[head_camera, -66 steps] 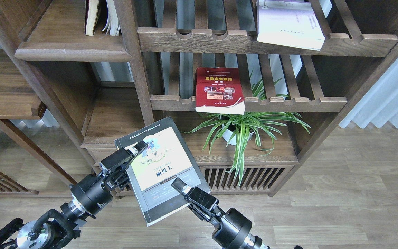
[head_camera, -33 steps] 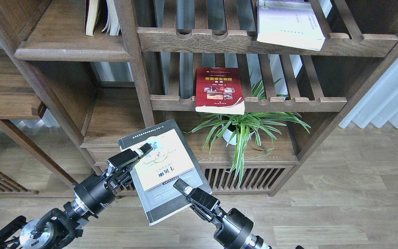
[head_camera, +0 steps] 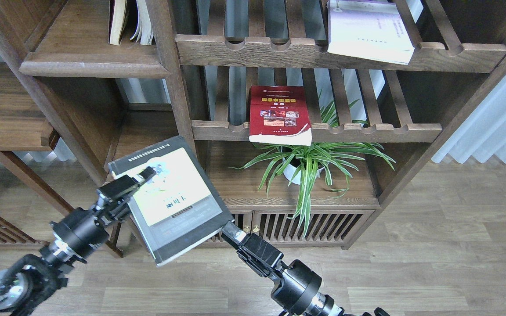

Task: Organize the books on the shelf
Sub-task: 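Lift the book with the left gripper up onto the top shelf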

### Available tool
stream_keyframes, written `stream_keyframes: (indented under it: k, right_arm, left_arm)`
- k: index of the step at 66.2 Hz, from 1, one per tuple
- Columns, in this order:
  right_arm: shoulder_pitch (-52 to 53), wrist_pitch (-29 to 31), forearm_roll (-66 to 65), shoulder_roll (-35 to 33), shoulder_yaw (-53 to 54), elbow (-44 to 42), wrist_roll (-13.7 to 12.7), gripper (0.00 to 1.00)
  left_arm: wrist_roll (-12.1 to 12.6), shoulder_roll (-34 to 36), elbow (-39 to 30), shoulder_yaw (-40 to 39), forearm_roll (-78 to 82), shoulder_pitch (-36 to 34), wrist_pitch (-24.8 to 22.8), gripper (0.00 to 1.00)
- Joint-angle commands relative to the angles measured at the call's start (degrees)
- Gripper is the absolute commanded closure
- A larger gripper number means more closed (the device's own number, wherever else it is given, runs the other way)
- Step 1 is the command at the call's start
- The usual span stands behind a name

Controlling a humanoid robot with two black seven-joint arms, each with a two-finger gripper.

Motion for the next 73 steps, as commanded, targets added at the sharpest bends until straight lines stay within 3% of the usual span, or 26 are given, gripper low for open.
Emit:
stream_keyframes:
  k: [1, 25, 41, 46, 59, 73]
  right_arm:
    - [0.06, -0.02, -0.01, 0.0, 0.01, -0.93, 0.0, 0.01]
    - [0.94, -0.02, -0.01, 0.0, 0.45, -3.83, 0.0, 0.01]
    - [1.2, -0.02, -0.01, 0.0, 0.45, -3.74, 0.0, 0.01]
    - [1.2, -0.02, -0.01, 0.0, 0.62, -3.74, 0.0, 0.01]
    - [1.2, -0.02, 0.08, 0.0, 0.71, -3.65, 0.0, 0.01]
    - [1.2, -0.02, 0.08, 0.0, 0.71, -3.56, 0.09, 0.01]
  left_arm:
    - [0.0, 3.83, -0.13, -3.5, 0.35, -1.27, 0.0, 1.0]
    - [0.09, 18.95, 0.04, -11.06, 4.04, -15.42, 0.0, 1.0]
    - [0.88, 18.6, 0.39, -13.17, 21.08, -22.54, 0.0, 1.0]
    - [1.49, 16.23, 1.27, -14.31, 29.6, -28.15, 0.0, 0.99]
    - [2.73, 15.61, 2.15, -16.07, 38.93, -38.97, 0.0, 0.99]
    - [2.64, 14.73, 4.7, -16.16, 47.55, -44.69, 0.0, 0.99]
